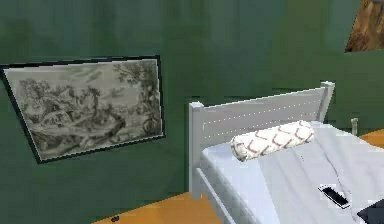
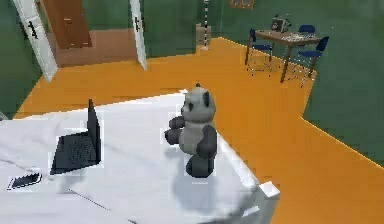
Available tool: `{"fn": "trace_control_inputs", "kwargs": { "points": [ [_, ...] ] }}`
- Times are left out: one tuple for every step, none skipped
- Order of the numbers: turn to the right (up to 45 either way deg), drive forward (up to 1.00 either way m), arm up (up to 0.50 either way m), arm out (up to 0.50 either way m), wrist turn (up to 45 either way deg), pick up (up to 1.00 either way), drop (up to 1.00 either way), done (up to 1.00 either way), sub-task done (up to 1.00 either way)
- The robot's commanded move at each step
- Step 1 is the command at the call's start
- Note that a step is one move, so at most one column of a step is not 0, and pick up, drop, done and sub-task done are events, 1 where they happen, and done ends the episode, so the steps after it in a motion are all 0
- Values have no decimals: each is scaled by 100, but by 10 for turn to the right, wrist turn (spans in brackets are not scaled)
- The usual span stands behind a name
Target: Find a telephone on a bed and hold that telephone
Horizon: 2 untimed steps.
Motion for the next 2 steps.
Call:
{"fn": "trace_control_inputs", "kwargs": {
  "points": [
    [240, 0, 0, 0, 0, 0, 0, 0, 0],
    [0, 35, 0, 0, 0, 0, 0, 0, 0]
  ]
}}
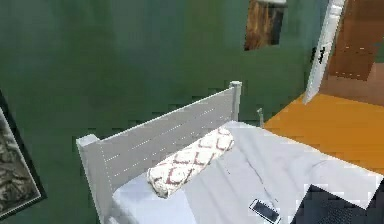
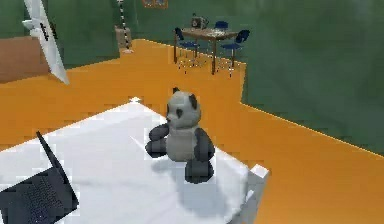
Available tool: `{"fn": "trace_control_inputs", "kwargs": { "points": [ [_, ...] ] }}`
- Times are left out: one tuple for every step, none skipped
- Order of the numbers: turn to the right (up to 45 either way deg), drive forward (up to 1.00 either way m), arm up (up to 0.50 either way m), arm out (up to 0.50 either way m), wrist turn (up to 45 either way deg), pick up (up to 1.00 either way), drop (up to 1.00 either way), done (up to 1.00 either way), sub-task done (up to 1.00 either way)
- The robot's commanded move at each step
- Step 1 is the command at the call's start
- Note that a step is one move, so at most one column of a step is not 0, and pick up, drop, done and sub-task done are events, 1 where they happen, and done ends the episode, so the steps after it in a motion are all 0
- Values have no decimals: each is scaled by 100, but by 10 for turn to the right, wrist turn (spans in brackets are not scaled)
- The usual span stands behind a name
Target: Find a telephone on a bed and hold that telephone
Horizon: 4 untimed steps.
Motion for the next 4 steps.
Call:
{"fn": "trace_control_inputs", "kwargs": {
  "points": [
    [-450, 0, 0, 0, 0, 0, 0, 0, 0],
    [-150, 0, 0, 0, 0, 0, 0, 0, 0],
    [0, 0, 50, 0, 0, 0, 0, 0, 0],
    [0, 0, 14, 0, 0, 0, 0, 0, 0]
  ]
}}
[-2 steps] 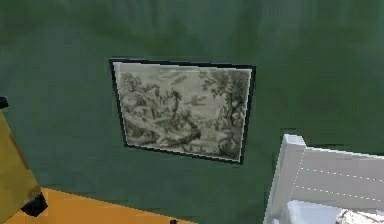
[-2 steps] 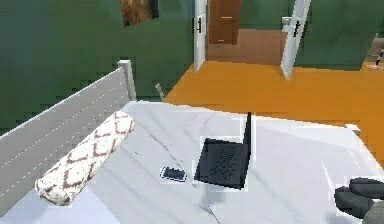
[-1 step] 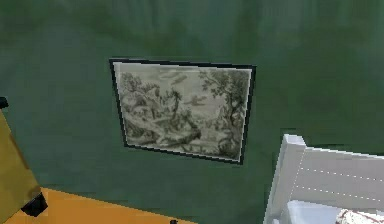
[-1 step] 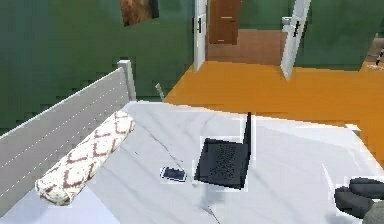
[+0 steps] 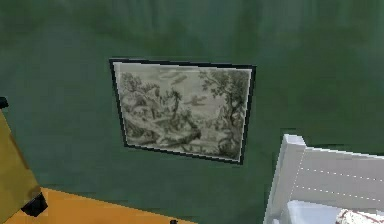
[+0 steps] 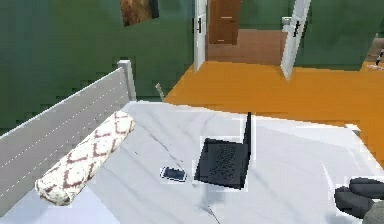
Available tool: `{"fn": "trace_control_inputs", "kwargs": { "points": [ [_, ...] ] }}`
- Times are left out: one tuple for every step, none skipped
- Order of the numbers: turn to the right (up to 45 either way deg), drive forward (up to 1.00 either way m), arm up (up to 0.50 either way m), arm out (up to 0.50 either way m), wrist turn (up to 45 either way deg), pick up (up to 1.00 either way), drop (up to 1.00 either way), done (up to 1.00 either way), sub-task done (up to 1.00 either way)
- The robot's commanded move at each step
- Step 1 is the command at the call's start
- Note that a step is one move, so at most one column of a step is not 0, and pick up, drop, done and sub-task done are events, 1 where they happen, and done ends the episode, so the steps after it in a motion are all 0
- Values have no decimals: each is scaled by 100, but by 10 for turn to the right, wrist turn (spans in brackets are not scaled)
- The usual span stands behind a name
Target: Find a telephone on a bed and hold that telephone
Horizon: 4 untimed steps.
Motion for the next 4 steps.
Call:
{"fn": "trace_control_inputs", "kwargs": {
  "points": [
    [0, 0, 0, 46, 0, 0, 0, 0, 0],
    [0, 0, 0, 0, 450, 0, 0, 0, 0],
    [0, 0, 0, 0, 450, 0, 0, 0, 0],
    [0, 0, 0, 0, 450, 0, 0, 0, 0]
  ]
}}
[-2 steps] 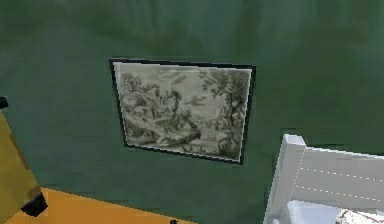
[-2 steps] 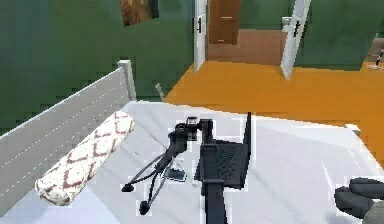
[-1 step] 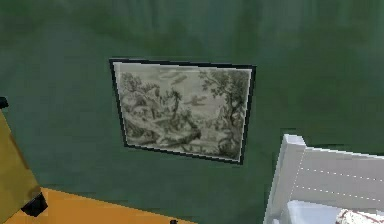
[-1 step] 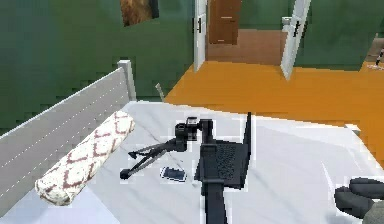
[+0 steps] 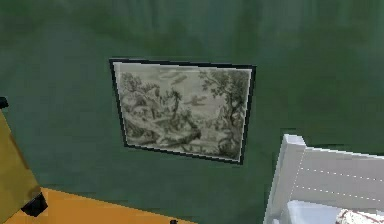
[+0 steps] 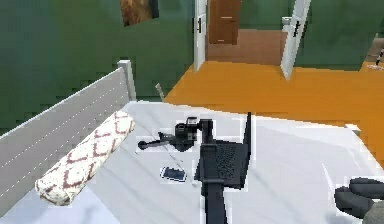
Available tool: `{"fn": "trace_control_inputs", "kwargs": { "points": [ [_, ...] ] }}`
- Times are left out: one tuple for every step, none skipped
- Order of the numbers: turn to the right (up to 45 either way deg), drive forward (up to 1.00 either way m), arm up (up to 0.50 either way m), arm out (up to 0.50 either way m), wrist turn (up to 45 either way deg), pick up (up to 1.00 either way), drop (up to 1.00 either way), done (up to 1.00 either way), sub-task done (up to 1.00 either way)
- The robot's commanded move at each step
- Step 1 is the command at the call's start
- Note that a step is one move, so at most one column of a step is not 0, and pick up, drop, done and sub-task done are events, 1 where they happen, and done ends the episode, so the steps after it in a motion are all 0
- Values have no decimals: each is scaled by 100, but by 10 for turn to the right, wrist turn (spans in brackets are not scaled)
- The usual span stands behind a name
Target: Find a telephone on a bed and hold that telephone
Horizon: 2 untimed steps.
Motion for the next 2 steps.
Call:
{"fn": "trace_control_inputs", "kwargs": {
  "points": [
    [0, 0, 0, 0, 420, 0, 0, 0, 0],
    [0, 0, -30, 0, 0, 0, 0, 0, 0]
  ]
}}
